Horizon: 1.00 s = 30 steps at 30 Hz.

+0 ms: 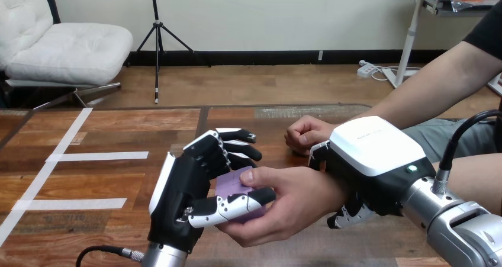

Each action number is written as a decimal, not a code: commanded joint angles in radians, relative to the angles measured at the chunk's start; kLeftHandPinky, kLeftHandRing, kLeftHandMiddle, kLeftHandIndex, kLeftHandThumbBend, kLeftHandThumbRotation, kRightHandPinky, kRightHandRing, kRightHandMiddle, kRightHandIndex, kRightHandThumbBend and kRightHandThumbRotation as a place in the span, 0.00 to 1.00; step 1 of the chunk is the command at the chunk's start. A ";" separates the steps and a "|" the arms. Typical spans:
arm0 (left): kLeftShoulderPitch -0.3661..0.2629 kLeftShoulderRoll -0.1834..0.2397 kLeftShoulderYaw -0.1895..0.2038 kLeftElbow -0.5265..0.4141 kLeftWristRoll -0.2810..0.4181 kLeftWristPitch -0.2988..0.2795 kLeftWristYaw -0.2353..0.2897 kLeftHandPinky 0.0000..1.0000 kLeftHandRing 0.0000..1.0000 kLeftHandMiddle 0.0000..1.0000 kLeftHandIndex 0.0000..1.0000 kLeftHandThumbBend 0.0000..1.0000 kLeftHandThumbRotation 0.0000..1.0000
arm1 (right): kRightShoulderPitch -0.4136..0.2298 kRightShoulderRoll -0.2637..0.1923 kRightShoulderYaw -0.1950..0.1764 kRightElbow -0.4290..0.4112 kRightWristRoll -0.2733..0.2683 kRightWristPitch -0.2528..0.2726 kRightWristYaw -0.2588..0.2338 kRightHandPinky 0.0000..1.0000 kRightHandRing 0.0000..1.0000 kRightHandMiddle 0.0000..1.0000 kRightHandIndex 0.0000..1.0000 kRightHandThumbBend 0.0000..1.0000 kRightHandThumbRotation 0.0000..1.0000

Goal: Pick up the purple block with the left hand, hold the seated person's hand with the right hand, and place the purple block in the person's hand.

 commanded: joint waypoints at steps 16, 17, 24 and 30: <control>-0.046 0.050 -0.019 -0.009 0.137 -0.067 0.024 0.73 0.81 0.85 0.84 0.91 0.39 | -0.018 -0.020 -0.017 0.026 -0.013 -0.059 -0.067 0.66 0.74 0.77 0.78 0.86 0.00; -0.047 0.052 -0.020 -0.007 0.140 -0.071 0.024 0.75 0.83 0.86 0.85 0.92 0.40 | -0.016 -0.022 -0.019 0.027 -0.012 -0.064 -0.071 0.67 0.75 0.78 0.78 0.86 0.00; -0.057 0.073 -0.032 0.007 0.148 -0.099 0.014 0.87 0.93 0.95 0.94 0.95 0.48 | -0.003 -0.027 -0.033 0.031 -0.002 -0.091 -0.103 0.75 0.81 0.82 0.82 0.87 0.03; -0.057 0.085 -0.041 0.005 0.147 -0.105 0.012 0.93 0.98 0.99 0.98 0.98 0.53 | 0.018 -0.020 -0.052 0.025 0.013 -0.097 -0.121 0.78 0.84 0.84 0.84 0.88 0.05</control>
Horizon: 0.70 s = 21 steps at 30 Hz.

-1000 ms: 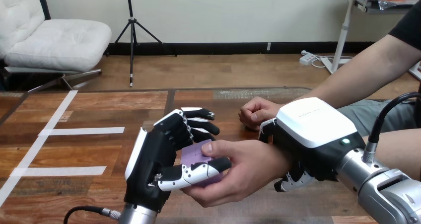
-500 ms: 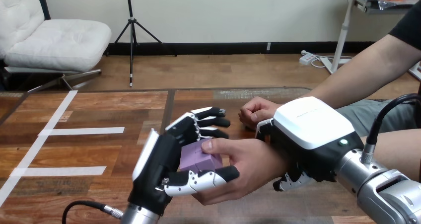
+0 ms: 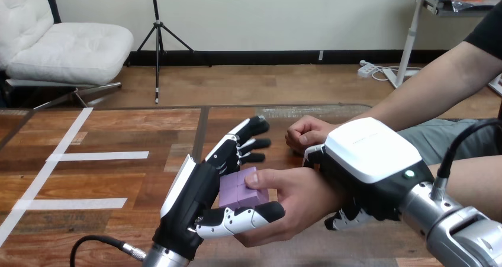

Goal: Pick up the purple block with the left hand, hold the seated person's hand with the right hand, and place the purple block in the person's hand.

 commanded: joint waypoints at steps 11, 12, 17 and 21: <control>-0.051 0.024 -0.027 -0.001 -0.034 -0.038 -0.031 0.97 1.00 1.00 1.00 1.00 0.55 | 0.051 0.026 -0.084 -0.041 0.071 0.003 -0.092 0.78 0.84 0.85 0.84 0.84 0.10; -0.050 0.025 -0.028 -0.001 -0.037 -0.039 -0.032 0.97 1.00 1.00 1.00 1.00 0.55 | 0.054 0.029 -0.086 -0.043 0.074 0.002 -0.098 0.78 0.84 0.84 0.83 0.84 0.10; -0.043 0.024 -0.030 0.002 -0.052 -0.047 -0.038 0.96 0.99 1.00 0.99 1.00 0.55 | 0.091 0.065 -0.108 -0.058 0.115 0.003 -0.158 0.77 0.84 0.84 0.82 0.81 0.13; -0.040 0.024 -0.030 0.004 -0.062 -0.053 -0.042 0.95 0.99 1.00 0.99 0.99 0.55 | 0.113 0.081 -0.117 -0.064 0.143 -0.005 -0.202 0.77 0.85 0.85 0.82 0.77 0.15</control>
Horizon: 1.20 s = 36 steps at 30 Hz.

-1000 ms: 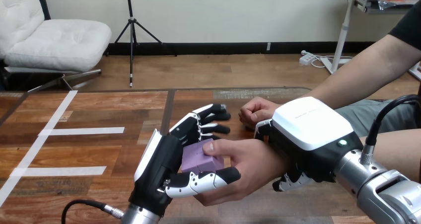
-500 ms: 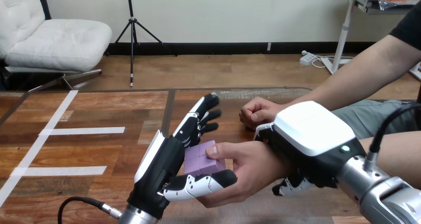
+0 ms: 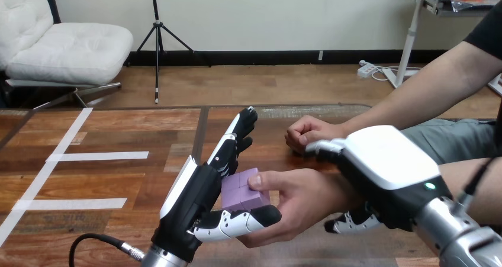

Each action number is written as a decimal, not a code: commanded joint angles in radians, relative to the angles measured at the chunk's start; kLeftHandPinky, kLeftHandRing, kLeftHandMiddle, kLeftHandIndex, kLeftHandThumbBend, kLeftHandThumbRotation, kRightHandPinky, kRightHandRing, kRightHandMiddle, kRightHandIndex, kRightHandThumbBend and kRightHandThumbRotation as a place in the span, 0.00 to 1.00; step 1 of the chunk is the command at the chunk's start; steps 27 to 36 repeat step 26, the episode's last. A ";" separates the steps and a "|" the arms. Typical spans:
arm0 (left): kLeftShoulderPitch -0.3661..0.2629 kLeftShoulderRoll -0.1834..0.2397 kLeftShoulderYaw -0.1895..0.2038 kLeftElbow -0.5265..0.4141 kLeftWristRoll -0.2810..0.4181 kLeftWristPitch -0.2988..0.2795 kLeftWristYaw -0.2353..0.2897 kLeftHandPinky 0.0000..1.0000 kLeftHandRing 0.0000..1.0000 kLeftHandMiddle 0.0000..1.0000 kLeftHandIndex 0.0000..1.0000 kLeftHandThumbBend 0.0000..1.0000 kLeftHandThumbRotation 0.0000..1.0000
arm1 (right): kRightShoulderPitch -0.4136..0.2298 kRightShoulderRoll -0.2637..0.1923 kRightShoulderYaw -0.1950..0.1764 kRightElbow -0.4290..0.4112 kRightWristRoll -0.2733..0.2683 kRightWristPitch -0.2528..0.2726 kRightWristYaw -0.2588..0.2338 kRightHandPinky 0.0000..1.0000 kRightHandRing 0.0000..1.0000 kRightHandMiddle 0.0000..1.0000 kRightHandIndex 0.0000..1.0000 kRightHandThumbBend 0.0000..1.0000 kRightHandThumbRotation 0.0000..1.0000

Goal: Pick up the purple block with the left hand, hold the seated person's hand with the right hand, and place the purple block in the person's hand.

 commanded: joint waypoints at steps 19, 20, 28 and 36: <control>-0.021 -0.051 0.023 0.037 -0.077 -0.127 0.047 0.88 0.92 0.94 0.94 0.99 0.54 | 0.105 0.190 -0.073 0.016 0.150 -0.217 -0.465 0.77 0.83 0.84 0.82 0.57 0.37; -0.023 -0.057 0.029 0.043 -0.071 -0.141 0.058 0.86 0.91 0.93 0.93 0.98 0.54 | 0.108 0.197 -0.071 0.026 0.158 -0.233 -0.484 0.77 0.83 0.84 0.82 0.54 0.40; -0.035 -0.092 0.053 0.092 -0.067 -0.239 0.100 0.83 0.88 0.90 0.90 0.96 0.56 | 0.123 0.256 -0.052 0.103 0.225 -0.349 -0.597 0.75 0.83 0.85 0.81 0.50 0.43; -0.035 -0.092 0.053 0.092 -0.067 -0.239 0.100 0.83 0.88 0.90 0.90 0.96 0.56 | 0.123 0.256 -0.052 0.103 0.225 -0.349 -0.597 0.75 0.83 0.85 0.81 0.50 0.43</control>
